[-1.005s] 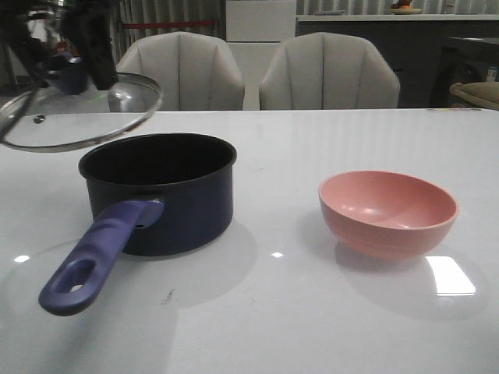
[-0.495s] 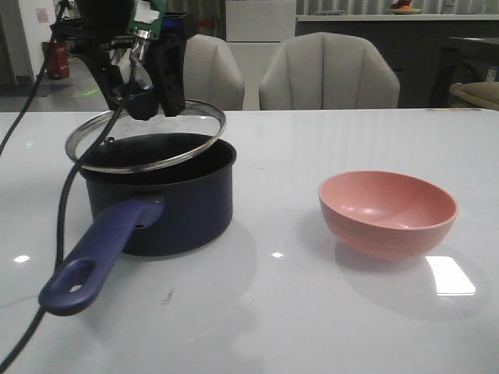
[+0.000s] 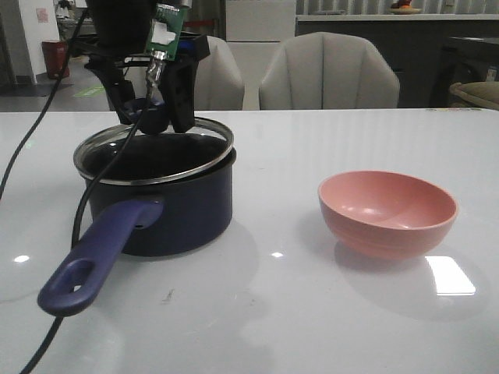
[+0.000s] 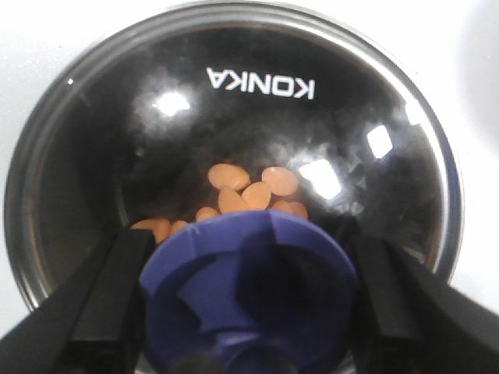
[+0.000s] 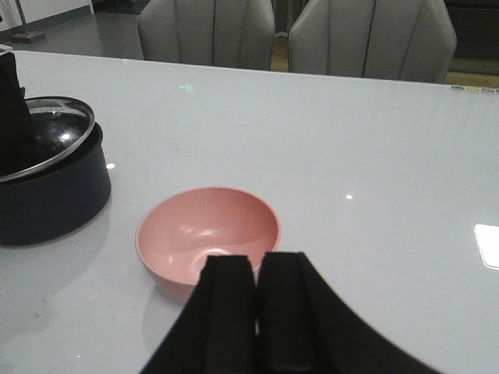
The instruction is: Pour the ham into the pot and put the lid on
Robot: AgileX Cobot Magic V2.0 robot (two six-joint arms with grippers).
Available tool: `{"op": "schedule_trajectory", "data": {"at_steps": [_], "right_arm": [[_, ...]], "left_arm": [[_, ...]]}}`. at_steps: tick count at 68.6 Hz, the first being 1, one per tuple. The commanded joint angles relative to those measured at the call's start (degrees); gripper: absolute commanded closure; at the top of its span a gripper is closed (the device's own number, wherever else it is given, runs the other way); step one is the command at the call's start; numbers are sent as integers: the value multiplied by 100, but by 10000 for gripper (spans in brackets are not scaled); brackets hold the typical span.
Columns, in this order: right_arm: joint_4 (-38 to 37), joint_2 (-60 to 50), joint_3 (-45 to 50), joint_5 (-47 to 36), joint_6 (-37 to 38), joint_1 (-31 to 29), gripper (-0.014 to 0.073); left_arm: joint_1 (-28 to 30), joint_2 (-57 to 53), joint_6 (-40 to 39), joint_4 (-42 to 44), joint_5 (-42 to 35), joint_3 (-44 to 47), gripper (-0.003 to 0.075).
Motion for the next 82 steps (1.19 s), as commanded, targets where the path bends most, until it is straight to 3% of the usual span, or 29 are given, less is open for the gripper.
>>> {"op": "schedule_trajectory", "data": {"at_steps": [1, 16, 23, 62, 82], "right_arm": [[-25, 53, -159, -440, -69, 10, 448], [-25, 53, -159, -440, -69, 10, 448], [-25, 53, -159, -440, -69, 10, 448], [-25, 53, -159, -440, -69, 10, 448], [-25, 53, -159, -440, -69, 10, 448]], "left_arm": [[-45, -334, 6, -3, 150, -185, 467], [-45, -334, 6, -3, 78, -185, 195], [-45, -334, 6, -3, -19, -185, 129], [44, -971, 51, 213, -82, -133, 138], [41, -2491, 51, 207, -1197, 1313, 138]]}}
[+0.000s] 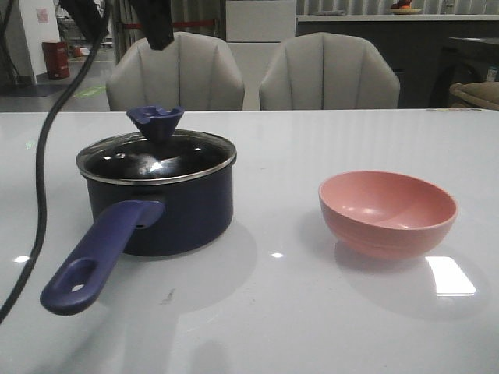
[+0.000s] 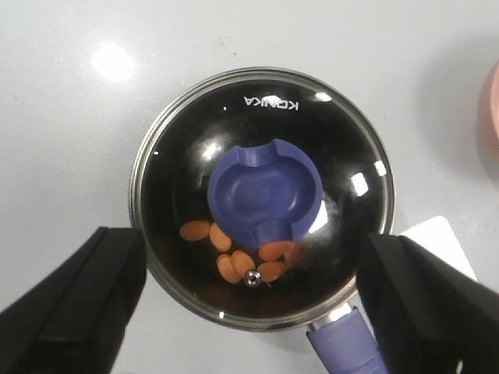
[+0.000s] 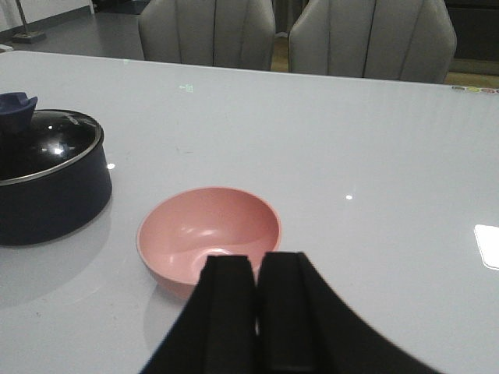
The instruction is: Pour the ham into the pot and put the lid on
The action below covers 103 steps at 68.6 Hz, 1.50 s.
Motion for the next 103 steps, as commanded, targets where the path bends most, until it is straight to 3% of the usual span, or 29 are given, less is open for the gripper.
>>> {"op": "schedule_trajectory", "data": {"at_steps": [1, 29, 76, 83, 95, 103], "right_arm": [[-25, 53, -159, -440, -69, 10, 448], [-25, 53, -159, -440, -69, 10, 448], [-25, 53, -159, -440, -69, 10, 448], [-25, 53, -159, -440, -69, 10, 448], [-25, 53, -159, -440, -69, 10, 448], [-25, 53, -159, -440, -69, 10, 448]], "left_arm": [[19, -837, 3, -29, -611, 505, 138], [19, -3400, 3, -29, -2329, 3513, 138], [19, -8559, 3, -127, -4224, 7343, 145], [19, -8963, 3, -115, -4762, 7795, 262], [19, -9126, 3, -115, -5220, 7942, 623], [19, -9126, 3, -115, -5219, 7951, 601]]}}
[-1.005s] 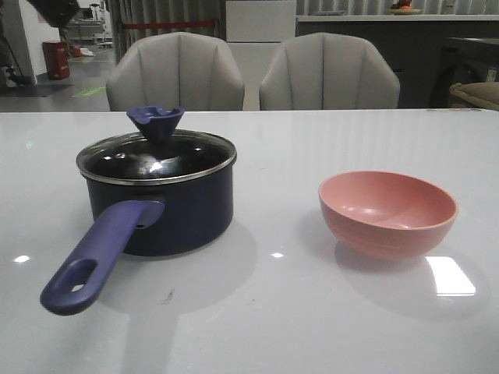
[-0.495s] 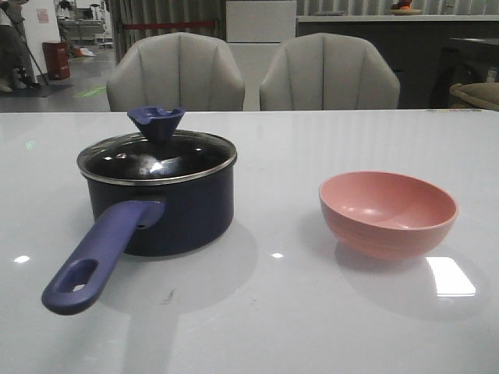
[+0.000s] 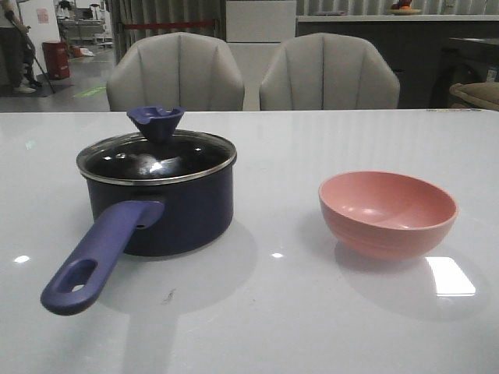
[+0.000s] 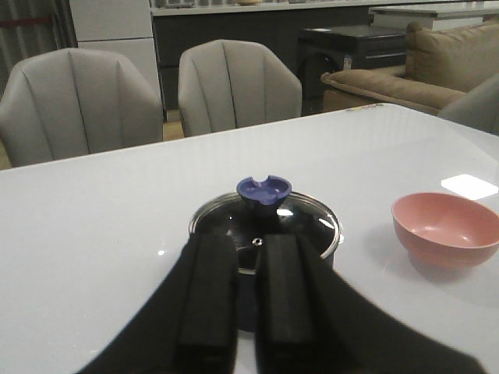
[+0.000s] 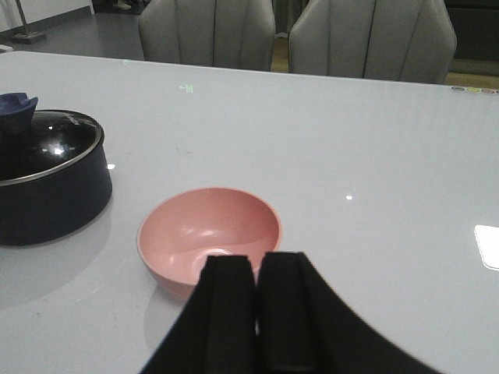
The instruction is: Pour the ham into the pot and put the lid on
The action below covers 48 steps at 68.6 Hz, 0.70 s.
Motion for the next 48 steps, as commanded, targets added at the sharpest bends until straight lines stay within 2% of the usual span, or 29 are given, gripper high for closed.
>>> {"op": "schedule_trajectory", "data": {"at_steps": [1, 37, 42, 48], "right_arm": [[-25, 53, -159, -440, -69, 10, 448], [-25, 53, -159, -440, -69, 10, 448], [-25, 53, -159, -440, -69, 10, 448], [-25, 53, -159, -440, -69, 10, 448]], "left_arm": [[16, 53, -7, -56, -532, -134, 605], [24, 53, -7, 67, -577, 16, 608], [189, 53, -18, 309, -592, 156, 608], [654, -17, -76, 309, -718, 369, 608]]}}
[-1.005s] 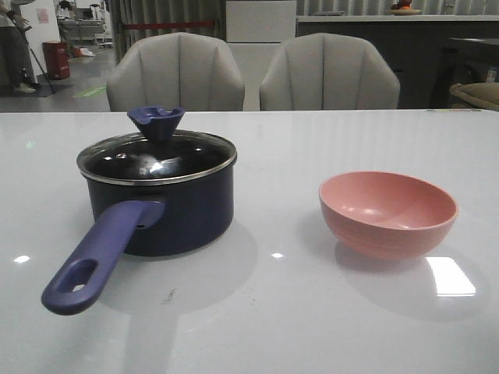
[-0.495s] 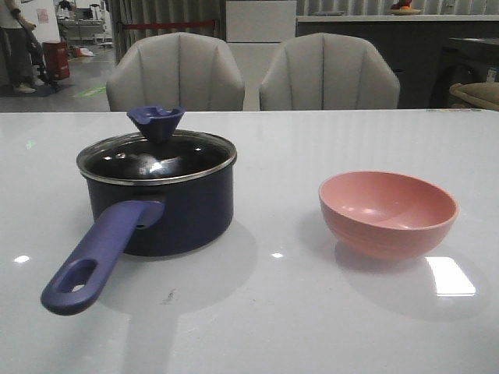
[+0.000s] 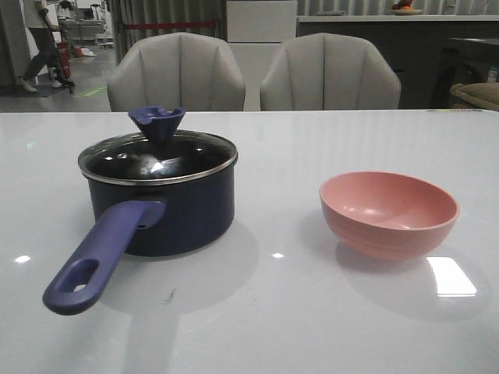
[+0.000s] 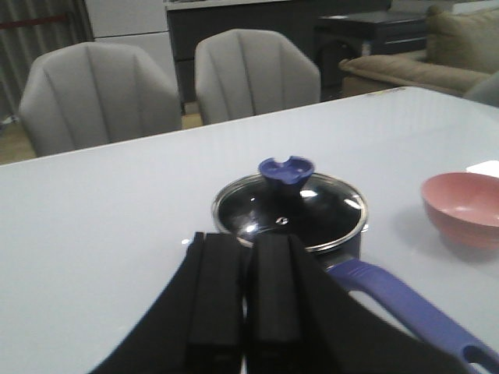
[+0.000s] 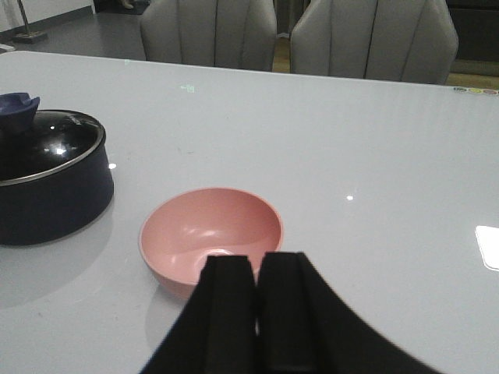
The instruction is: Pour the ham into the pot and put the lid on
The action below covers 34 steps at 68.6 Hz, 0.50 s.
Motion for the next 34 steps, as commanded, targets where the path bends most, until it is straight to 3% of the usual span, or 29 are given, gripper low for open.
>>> {"op": "schedule_trajectory", "data": {"at_steps": [1, 17, 34], "right_arm": [[-25, 53, -159, -440, -69, 10, 448], [-25, 53, -159, -440, -69, 10, 448], [-25, 53, -159, -434, -69, 10, 448]], "left_arm": [[510, -6, -91, 68, -647, 91, 608], [1884, -392, -363, 81, -1782, 1012, 608], [2055, -739, -874, 218, -1896, 1511, 608]]}}
